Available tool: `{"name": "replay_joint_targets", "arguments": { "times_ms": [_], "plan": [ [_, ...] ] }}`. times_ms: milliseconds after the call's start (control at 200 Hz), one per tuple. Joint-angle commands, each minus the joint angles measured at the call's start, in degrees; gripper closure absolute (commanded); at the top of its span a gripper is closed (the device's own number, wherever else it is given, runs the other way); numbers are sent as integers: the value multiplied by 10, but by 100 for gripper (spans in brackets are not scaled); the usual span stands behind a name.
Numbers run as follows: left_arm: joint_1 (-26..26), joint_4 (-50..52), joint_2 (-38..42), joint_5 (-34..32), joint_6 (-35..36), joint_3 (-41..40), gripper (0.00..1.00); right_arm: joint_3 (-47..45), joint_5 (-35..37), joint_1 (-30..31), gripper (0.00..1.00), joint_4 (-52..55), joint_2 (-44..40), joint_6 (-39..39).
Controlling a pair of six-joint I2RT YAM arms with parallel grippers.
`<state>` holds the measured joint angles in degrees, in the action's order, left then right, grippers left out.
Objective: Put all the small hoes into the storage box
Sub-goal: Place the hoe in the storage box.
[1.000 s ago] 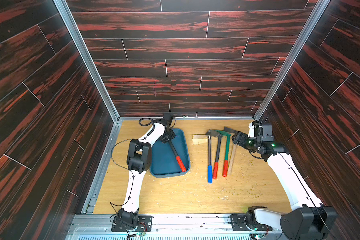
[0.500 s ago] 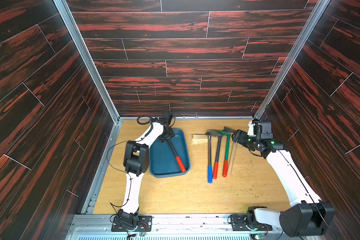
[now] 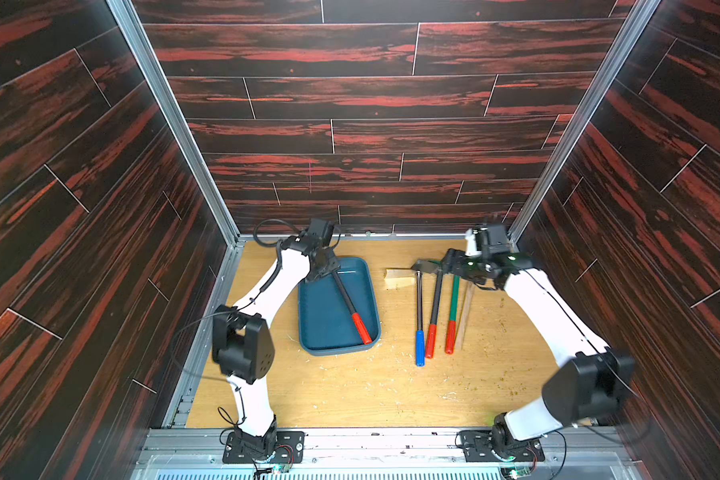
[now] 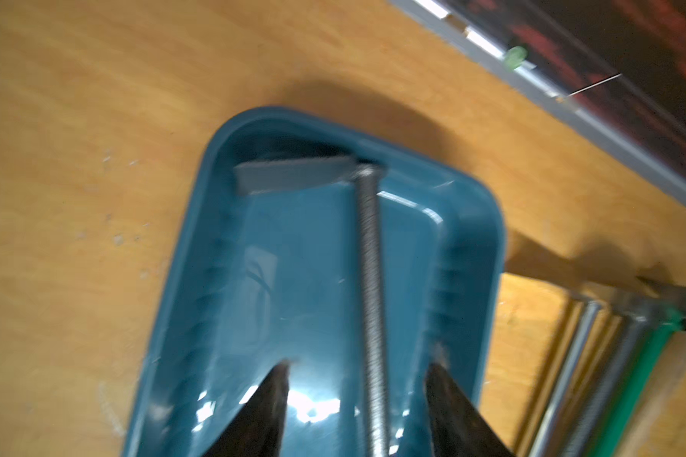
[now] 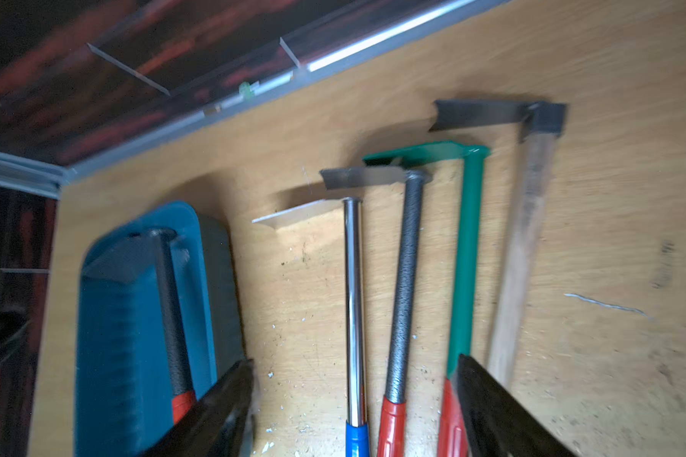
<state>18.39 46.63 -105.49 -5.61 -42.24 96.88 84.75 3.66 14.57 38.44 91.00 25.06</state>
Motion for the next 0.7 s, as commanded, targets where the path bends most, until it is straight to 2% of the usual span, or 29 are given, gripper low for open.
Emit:
{"name": "replay_joint_targets", "arguments": {
  "times_ms": [0, 70, 190, 316, 696],
  "plan": [
    [0, -10, 67, -35, 21, -39, 43, 27, 11, 14, 19, 19, 41, -13],
    [1, -3, 92, -49, 24, -54, 44, 42, 17, 21, 20, 21, 65, -16],
    [1, -9, 133, -59, 33, -78, 51, 67, 24, 29, 22, 23, 102, -21],
    [-2, -23, 170, -79, 34, -105, 50, 86, 19, 33, 23, 27, 142, -21],
    [-19, -23, 208, -65, 29, -133, 49, 132, 7, 49, 28, 27, 234, -29]
  ]
}}
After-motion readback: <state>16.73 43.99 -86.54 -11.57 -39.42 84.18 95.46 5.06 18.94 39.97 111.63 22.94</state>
